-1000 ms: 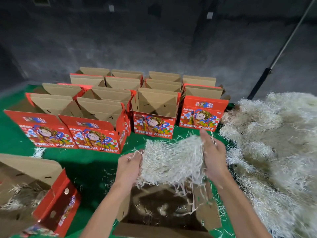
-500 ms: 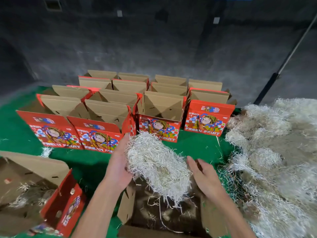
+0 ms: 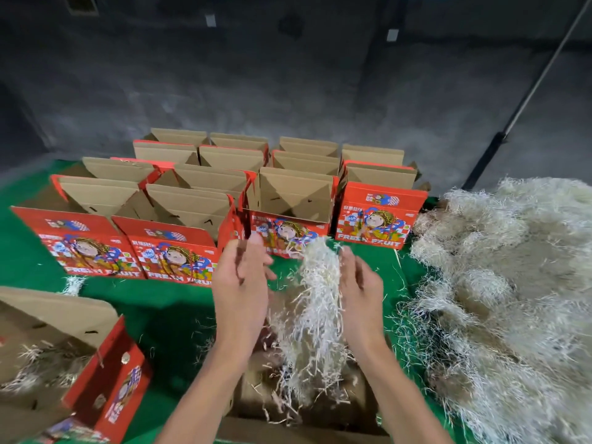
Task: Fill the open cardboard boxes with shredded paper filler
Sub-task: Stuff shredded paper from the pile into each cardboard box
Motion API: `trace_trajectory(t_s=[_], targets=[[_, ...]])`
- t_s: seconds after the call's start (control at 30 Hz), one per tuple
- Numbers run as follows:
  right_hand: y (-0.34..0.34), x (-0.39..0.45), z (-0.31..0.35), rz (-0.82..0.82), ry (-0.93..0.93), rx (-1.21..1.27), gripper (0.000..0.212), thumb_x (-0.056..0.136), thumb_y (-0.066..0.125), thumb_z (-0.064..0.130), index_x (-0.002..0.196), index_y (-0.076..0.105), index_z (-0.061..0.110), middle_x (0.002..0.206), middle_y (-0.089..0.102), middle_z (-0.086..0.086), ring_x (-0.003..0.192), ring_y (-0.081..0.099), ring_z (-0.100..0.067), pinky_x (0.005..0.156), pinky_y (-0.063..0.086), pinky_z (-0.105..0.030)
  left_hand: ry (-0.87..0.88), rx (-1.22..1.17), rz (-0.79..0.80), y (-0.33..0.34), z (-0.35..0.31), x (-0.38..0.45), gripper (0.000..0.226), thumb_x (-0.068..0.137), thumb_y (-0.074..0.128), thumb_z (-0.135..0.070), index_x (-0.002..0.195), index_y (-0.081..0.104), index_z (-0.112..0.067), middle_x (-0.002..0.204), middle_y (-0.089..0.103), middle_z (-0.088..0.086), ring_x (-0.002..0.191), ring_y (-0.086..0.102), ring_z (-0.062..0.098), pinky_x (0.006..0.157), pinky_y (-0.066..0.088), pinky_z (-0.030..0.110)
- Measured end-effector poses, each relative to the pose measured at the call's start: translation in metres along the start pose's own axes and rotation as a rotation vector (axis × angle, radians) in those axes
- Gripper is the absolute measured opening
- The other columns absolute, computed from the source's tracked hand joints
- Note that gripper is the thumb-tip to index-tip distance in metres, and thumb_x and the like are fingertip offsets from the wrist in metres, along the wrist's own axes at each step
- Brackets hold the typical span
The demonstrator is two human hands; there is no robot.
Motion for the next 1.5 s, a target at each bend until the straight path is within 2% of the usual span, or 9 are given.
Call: trace_trajectory(t_s=[0.4, 0.6, 0.73, 0.83, 1.0, 1.13, 1.3, 1.4, 1.5], targets=[[0.009, -0.002, -0.003, 0.014, 0.085, -0.005, 0.046, 0.102, 0.05, 0.047, 0.065, 0.051, 0.019, 0.052, 0.035, 0.004, 0.045, 0.028, -0.013, 0.043, 0.029, -0.02, -0.166, -0.017, 0.161, 0.043, 0.027, -0.01, 0.055, 0.095, 0.048, -0.065, 0.058, 0.043, -0.026, 0.047, 0.031, -0.009, 0.042, 0.027, 0.012, 0.043, 0.038, 0.036], [-0.031, 0.02, -0.009, -0.073, 0.268, 0.101, 0.057, 0.097, 0.053, 0.055, 0.049, 0.041, 0.026, 0.041, 0.029, 0.01, 0.035, 0.021, -0.01, 0.034, 0.022, -0.019, -0.527, -0.187, -0.208, -0.005, 0.035, 0.045, 0.039, 0.086, 0.063, -0.062, 0.077, 0.048, -0.028, 0.083, 0.053, 0.005, 0.076, 0.052, 0.021, 0.08, 0.045, 0.044], [-0.029, 0.022, -0.004, -0.112, 0.29, 0.176, 0.055, 0.093, 0.046, 0.069, 0.097, 0.063, 0.016, 0.07, 0.058, -0.02, 0.055, 0.048, -0.039, 0.071, 0.054, -0.042, -0.562, -0.258, -0.039, 0.002, 0.033, 0.035, 0.074, 0.058, 0.076, -0.077, 0.109, 0.059, -0.027, 0.124, 0.063, 0.003, 0.117, 0.058, 0.028, 0.103, 0.043, 0.052], [-0.035, 0.025, -0.013, -0.096, 0.321, 0.176, 0.082, 0.089, 0.041, 0.078, 0.143, 0.048, 0.016, 0.12, 0.064, 0.002, 0.098, 0.059, -0.016, 0.092, 0.041, -0.034, -0.616, -0.381, 0.098, 0.001, 0.038, 0.033, 0.087, 0.058, 0.08, -0.068, 0.129, 0.059, -0.023, 0.118, 0.071, 0.004, 0.107, 0.069, 0.027, 0.088, 0.053, 0.043], [-0.03, 0.021, -0.001, -0.004, 0.251, 0.213, 0.031, 0.093, 0.056, 0.057, 0.101, 0.068, 0.029, 0.104, 0.072, 0.007, 0.099, 0.066, -0.018, 0.104, 0.045, -0.047, -0.323, 0.229, 0.415, -0.01, 0.032, 0.023, 0.054, 0.08, 0.05, -0.082, 0.075, 0.071, -0.032, 0.054, 0.055, -0.01, 0.044, 0.051, 0.002, 0.05, 0.036, 0.015], [-0.022, 0.015, 0.018, 0.046, -0.025, 0.116, 0.045, 0.1, 0.056, 0.042, 0.068, 0.055, 0.01, 0.06, 0.049, -0.009, 0.056, 0.039, -0.019, 0.056, 0.036, -0.037, 0.011, 0.576, 0.503, -0.005, 0.009, 0.016, 0.072, 0.086, 0.03, -0.085, 0.056, 0.055, -0.025, 0.046, 0.046, -0.012, 0.04, 0.043, 0.007, 0.047, 0.039, 0.025], [0.004, 0.008, 0.023, -0.01, -0.13, -0.002, 0.058, 0.103, 0.047, 0.051, 0.067, 0.041, 0.006, 0.055, 0.038, 0.0, 0.05, 0.032, -0.015, 0.049, 0.031, -0.028, -0.11, 0.391, 0.45, 0.041, -0.001, -0.026, 0.085, 0.075, 0.032, -0.094, 0.129, 0.056, -0.033, 0.098, 0.063, -0.024, 0.082, 0.05, -0.021, 0.078, 0.045, 0.017], [0.009, 0.007, 0.022, -0.04, -0.115, 0.006, 0.059, 0.103, 0.047, 0.05, 0.061, 0.037, 0.009, 0.052, 0.035, 0.0, 0.047, 0.029, -0.014, 0.046, 0.028, -0.026, -0.033, 0.258, 0.251, 0.053, -0.003, -0.034, 0.064, 0.089, 0.039, -0.08, 0.066, 0.055, -0.022, 0.05, 0.048, -0.013, 0.044, 0.041, -0.001, 0.048, 0.034, 0.009], [-0.009, 0.01, 0.021, -0.082, -0.074, -0.013, 0.055, 0.101, 0.049, 0.052, 0.057, 0.035, 0.023, 0.049, 0.028, 0.008, 0.045, 0.022, -0.012, 0.042, 0.02, -0.024, -0.128, 0.173, 0.251, 0.035, 0.004, -0.014, 0.066, 0.089, 0.046, -0.075, 0.056, 0.039, -0.019, 0.045, 0.03, -0.01, 0.039, 0.027, 0.01, 0.045, 0.03, 0.026]])
Point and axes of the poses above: each hand's wrist, its own x-axis towards the middle knuckle, its own y-axis out of the palm, z = x × y, the point moved 4 cm from there along x, towards the middle knuckle
